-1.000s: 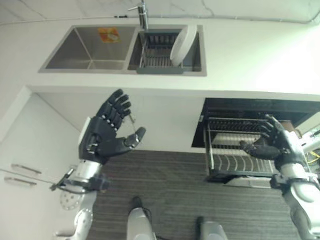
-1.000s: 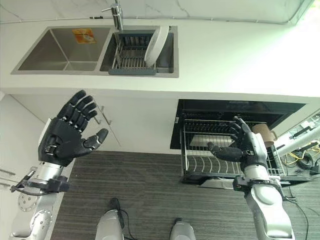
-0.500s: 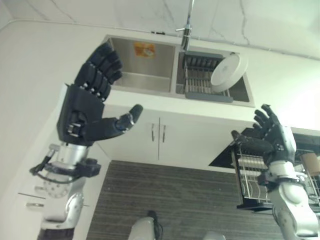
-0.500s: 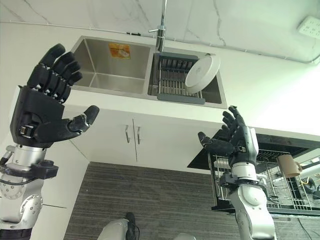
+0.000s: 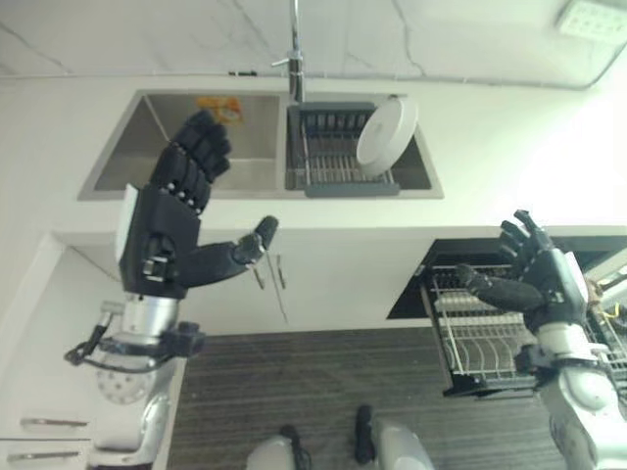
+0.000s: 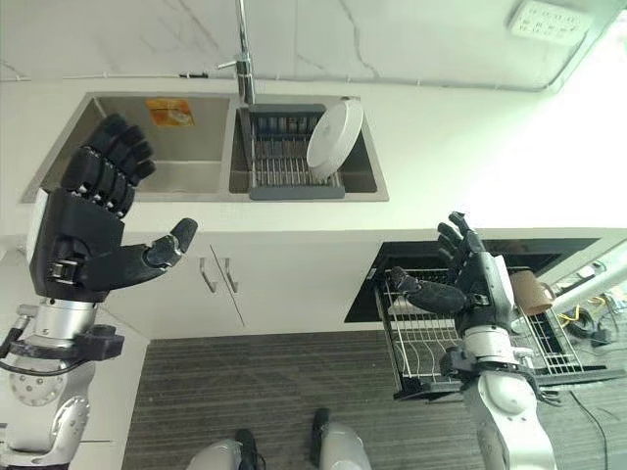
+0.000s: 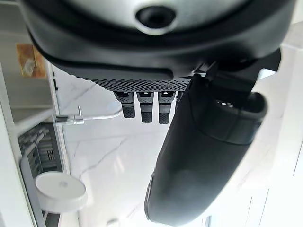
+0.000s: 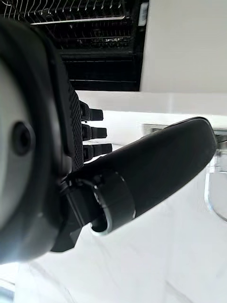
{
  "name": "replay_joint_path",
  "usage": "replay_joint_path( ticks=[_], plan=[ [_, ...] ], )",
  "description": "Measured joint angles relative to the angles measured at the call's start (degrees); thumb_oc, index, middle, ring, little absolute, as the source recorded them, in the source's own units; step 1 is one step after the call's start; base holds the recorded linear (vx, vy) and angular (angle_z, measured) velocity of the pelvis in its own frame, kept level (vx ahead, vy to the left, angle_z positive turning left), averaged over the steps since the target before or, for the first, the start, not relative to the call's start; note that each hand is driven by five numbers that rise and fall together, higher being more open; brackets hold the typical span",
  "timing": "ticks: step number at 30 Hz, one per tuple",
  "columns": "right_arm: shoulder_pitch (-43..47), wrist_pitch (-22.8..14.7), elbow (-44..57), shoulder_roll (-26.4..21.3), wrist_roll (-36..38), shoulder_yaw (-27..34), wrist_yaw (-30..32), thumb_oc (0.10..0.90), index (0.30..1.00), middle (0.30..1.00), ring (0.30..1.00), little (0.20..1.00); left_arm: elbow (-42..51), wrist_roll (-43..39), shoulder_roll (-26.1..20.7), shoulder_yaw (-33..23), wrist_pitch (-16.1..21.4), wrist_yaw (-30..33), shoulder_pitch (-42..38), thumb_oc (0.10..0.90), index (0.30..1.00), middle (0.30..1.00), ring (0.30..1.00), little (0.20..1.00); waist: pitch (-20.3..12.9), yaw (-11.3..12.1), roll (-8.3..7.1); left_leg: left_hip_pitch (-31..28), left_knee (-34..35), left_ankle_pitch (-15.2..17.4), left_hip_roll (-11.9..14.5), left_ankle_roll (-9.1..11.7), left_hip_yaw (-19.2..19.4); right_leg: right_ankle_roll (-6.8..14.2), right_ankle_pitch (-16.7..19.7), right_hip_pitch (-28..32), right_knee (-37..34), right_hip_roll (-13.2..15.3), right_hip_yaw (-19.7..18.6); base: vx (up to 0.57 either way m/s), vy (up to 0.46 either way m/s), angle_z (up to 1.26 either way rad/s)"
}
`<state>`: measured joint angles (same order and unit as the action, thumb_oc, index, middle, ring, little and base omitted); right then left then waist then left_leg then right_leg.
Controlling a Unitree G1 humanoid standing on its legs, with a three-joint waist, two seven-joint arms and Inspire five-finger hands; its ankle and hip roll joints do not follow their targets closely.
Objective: Place the dishes in the dishwasher.
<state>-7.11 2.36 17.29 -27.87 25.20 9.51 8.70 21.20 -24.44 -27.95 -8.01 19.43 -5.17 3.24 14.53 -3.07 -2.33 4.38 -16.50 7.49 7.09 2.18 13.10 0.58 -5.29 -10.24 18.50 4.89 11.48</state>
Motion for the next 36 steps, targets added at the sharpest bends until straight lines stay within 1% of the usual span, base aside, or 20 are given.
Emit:
replay_joint_path(
  ticks=[2,3,5,6,7,11,13,15,17,20,21,22,26,28,29,30,31,32,34,36],
  plan=[
    [2.2,0.0,0.0,-0.2,-0.4,0.0,0.1,0.800,0.900,0.900,0.900,0.900,0.0,0.0,0.0,0.5,-0.8,0.0,-0.4,0.800,0.900,0.900,0.900,0.900,-0.3,-0.1,1.18,-1.8,2.1,-1.0,1.2,1.7,0.5,-1.5,-0.8,0.1,0.7,-1.4,0.1,0.25,-0.321,-0.25],
    [2.2,0.1,-0.1,-1.0,-0.4,0.0,0.0,0.800,0.900,0.900,0.900,0.900,0.0,-0.1,0.3,1.6,-1.1,-0.3,-0.1,0.800,0.900,0.900,0.900,0.900,-0.3,-1.0,1.37,-4.8,4.7,-2.0,1.9,3.3,1.2,-1.6,-3.9,0.5,3.3,-1.8,0.5,0.28,-0.380,-0.14],
    [0.5,0.1,-0.1,-1.3,-0.4,0.3,-0.2,0.800,0.900,0.900,0.900,0.900,-0.3,-4.4,1.5,1.9,-1.9,-2.1,0.3,0.800,0.900,0.900,0.900,0.900,-0.1,0.4,0.10,-5.0,0.0,-3.6,1.3,5.6,2.3,-3.7,-6.7,1.0,5.8,-0.9,-1.2,0.14,-0.159,-0.24],
    [-0.2,0.2,-0.1,-1.3,-0.4,0.2,-0.3,0.800,0.900,0.900,0.900,0.900,-0.4,-5.3,3.3,1.9,-1.9,-2.5,0.5,0.800,0.900,0.900,0.900,0.900,-0.1,1.1,-0.05,-3.4,-3.6,-4.6,1.7,5.8,2.3,-4.3,-6.3,2.5,5.2,-0.9,-1.8,0.09,0.017,-0.28],
    [-0.2,0.4,-0.1,-1.1,-0.5,0.1,-0.4,0.800,0.900,0.900,0.900,0.900,-0.4,-6.9,4.7,2.1,-1.8,-3.1,0.6,0.800,0.900,0.900,0.900,0.900,-0.1,1.1,-0.05,-1.8,-4.7,-3.5,1.7,5.4,2.3,-5.1,-5.9,3.2,4.6,-0.9,-2.1,0.09,0.068,-0.16],
    [3.2,0.5,-3.6,0.3,-0.5,-3.9,-1.5,0.800,0.900,0.900,0.900,0.900,-0.4,-6.8,4.0,3.8,-1.4,-4.3,0.9,0.800,0.900,0.900,0.900,0.900,0.1,1.8,1.81,4.2,0.1,-2.5,2.7,4.7,1.5,-5.5,-4.0,6.2,-1.1,-5.1,-4.1,0.15,0.113,-0.31],
    [3.3,0.5,-3.7,0.2,-0.5,-4.8,-2.9,0.800,0.900,0.900,0.900,0.900,-0.5,-6.9,4.0,3.6,-1.4,-3.9,1.3,0.800,0.900,0.900,0.900,0.900,0.8,2.8,3.18,6.6,2.1,-3.8,3.1,4.9,-1.5,-5.7,-2.7,7.7,-3.0,-7.0,-5.1,0.17,0.103,-0.60],
    [3.2,0.5,-3.7,0.2,-0.5,-4.7,-3.4,0.800,0.900,0.900,0.900,0.900,-0.6,-6.9,4.1,3.6,-0.7,-3.8,2.1,0.800,0.900,0.900,0.900,0.900,1.2,2.9,5.23,8.9,2.4,-5.4,3.8,5.3,-5.3,-5.3,-3.5,8.1,-2.7,-8.7,-7.2,0.12,0.098,-0.58],
    [2.5,0.5,-3.7,-0.4,-0.5,-4.2,-3.4,0.800,0.900,0.900,0.900,0.900,-0.6,-6.9,4.5,3.6,-0.6,-3.8,2.4,0.800,0.900,0.900,0.900,0.900,1.5,2.3,6.41,9.2,2.4,-5.8,3.9,5.2,-6.1,-5.8,-3.8,8.2,-1.6,-8.7,-7.9,0.14,0.169,-0.40],
    [2.5,0.6,-3.3,-2.9,-0.4,-3.9,-3.7,0.800,0.900,0.900,0.900,0.900,-0.8,-6.8,4.4,3.5,0.0,-3.8,2.2,0.800,0.900,0.900,0.900,0.900,1.5,1.3,7.25,5.0,4.0,-6.4,3.7,4.3,-2.8,-3.4,-5.8,8.6,0.2,-7.0,-8.9,0.20,0.229,-0.10],
    [2.5,0.6,-3.2,-3.3,-0.4,-3.5,-4.1,0.800,0.900,0.900,0.900,0.900,-0.8,-6.8,4.2,3.4,0.6,-3.8,2.0,0.800,0.900,0.900,0.900,0.900,1.5,1.4,7.16,4.3,5.0,-9.6,2.9,2.6,-2.0,-2.0,-6.7,8.4,1.0,-6.0,-9.0,0.13,0.127,0.05],
    [1.9,0.7,-2.7,-3.0,-0.6,-2.8,-3.9,0.800,0.900,0.900,0.900,0.900,-0.7,-6.8,4.1,3.0,0.8,-3.6,2.2,0.800,0.900,0.900,0.900,0.900,1.6,1.8,6.57,4.2,4.5,-10.2,1.6,0.1,-1.8,-0.9,-7.6,8.0,1.5,-4.8,-9.2,0.13,0.130,0.11],
    [0.2,1.6,-1.9,-1.1,-0.4,0.9,-0.7,0.800,0.900,0.900,0.900,0.900,-0.7,-6.8,4.1,-0.1,0.9,-2.4,0.6,0.800,0.900,0.900,0.900,0.900,1.7,1.7,4.10,4.6,3.3,-7.4,-3.5,-2.6,-1.1,2.8,-8.3,8.8,0.8,0.6,-9.0,0.11,0.126,0.10],
    [0.4,1.4,-1.5,-0.1,-0.4,0.6,0.0,0.800,0.900,0.900,0.900,0.900,-0.7,-6.6,3.9,0.0,1.0,-2.7,-1.3,0.800,0.900,0.900,0.900,0.900,1.5,1.8,3.35,4.9,2.1,-6.1,-4.7,-3.6,-1.2,3.7,-8.1,9.4,-0.1,1.8,-8.8,0.13,0.172,0.23],
    [1.6,0.3,1.7,2.5,-0.3,-2.7,-1.1,0.800,0.900,0.900,0.900,0.900,-0.6,-6.6,2.1,0.0,1.4,-3.0,-3.7,0.800,0.900,0.900,0.900,0.900,1.5,4.1,2.88,6.5,-1.3,-3.4,-6.9,-5.9,-1.9,5.3,-7.8,10.9,-2.0,4.1,-7.5,0.24,0.339,0.42],
    [3.4,0.3,2.4,3.1,-0.3,-3.9,-1.5,0.800,0.900,0.900,0.900,0.900,-0.6,-6.6,1.5,0.0,2.0,-3.0,-3.7,0.800,0.900,0.900,0.900,0.900,1.3,5.6,2.47,6.6,-2.1,-2.7,-7.9,-7.2,-1.6,6.2,-7.2,11.6,-2.1,5.5,-6.1,0.23,0.343,0.44],
    [3.9,-0.2,2.5,3.6,0.4,-3.7,-1.3,0.800,0.900,0.900,0.900,0.900,-0.3,-5.9,1.2,0.2,2.0,-2.7,-3.9,0.800,0.900,0.900,0.900,0.900,1.3,6.5,1.59,6.5,-3.2,-1.6,-9.6,-7.2,-2.3,6.9,-7.0,12.3,-2.7,5.9,-5.5,0.25,0.357,0.22],
    [4.6,-2.3,2.1,5.9,2.1,-2.9,-0.3,0.800,0.900,0.900,0.900,0.900,-0.2,-3.7,1.1,1.2,2.8,-3.0,-4.8,0.800,0.900,0.900,0.900,0.900,1.3,7.1,1.31,6.5,-4.4,-0.4,-9.9,-10.1,-4.4,8.8,-6.4,14.6,-3.4,5.8,-4.5,0.13,0.183,0.30],
    [5.0,-4.1,1.7,8.4,5.1,-2.6,0.3,0.800,0.900,0.900,0.900,0.900,-0.8,-1.6,1.6,2.7,3.3,-3.3,-4.3,0.800,0.900,0.900,0.900,0.900,-0.4,6.3,2.01,6.0,-2.9,-0.3,-9.1,-9.6,-5.7,9.4,-2.1,12.5,-0.4,5.1,-2.6,0.09,0.093,0.22],
    [5.9,-6.9,2.0,9.0,8.5,-3.1,-1.2,0.800,0.900,0.900,0.900,0.900,-2.7,-1.2,0.1,1.7,3.5,-3.2,-3.7,0.800,0.900,0.900,0.900,0.900,-0.5,5.9,1.93,4.9,-2.4,-0.9,-8.6,-10.0,-5.6,9.3,-1.0,4.7,14.0,4.9,-4.9,0.08,-0.113,-0.04]
  ],
)
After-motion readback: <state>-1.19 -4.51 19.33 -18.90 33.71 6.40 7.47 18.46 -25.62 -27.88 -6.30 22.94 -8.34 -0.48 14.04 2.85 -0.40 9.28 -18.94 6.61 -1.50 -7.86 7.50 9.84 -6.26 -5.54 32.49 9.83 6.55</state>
